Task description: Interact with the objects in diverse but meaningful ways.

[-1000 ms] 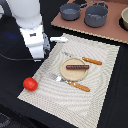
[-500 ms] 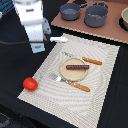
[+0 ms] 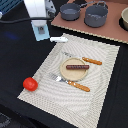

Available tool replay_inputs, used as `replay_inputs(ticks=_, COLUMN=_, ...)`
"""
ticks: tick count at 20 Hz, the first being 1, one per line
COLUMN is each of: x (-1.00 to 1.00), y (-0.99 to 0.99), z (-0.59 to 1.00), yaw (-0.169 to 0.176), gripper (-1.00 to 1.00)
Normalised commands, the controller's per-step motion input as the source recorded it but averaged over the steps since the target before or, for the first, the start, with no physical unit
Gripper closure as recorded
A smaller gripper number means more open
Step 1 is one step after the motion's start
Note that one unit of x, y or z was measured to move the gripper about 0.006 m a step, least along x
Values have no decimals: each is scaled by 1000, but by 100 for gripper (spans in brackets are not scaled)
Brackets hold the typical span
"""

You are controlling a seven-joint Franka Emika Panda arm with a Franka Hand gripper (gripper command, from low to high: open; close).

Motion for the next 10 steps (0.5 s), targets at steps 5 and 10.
replay_inputs(ticks=5, x=922, y=-11, z=282, yaw=-5, gripper=100)
replay_inputs(ticks=10, x=851, y=-78, z=130, yaw=0, gripper=100)
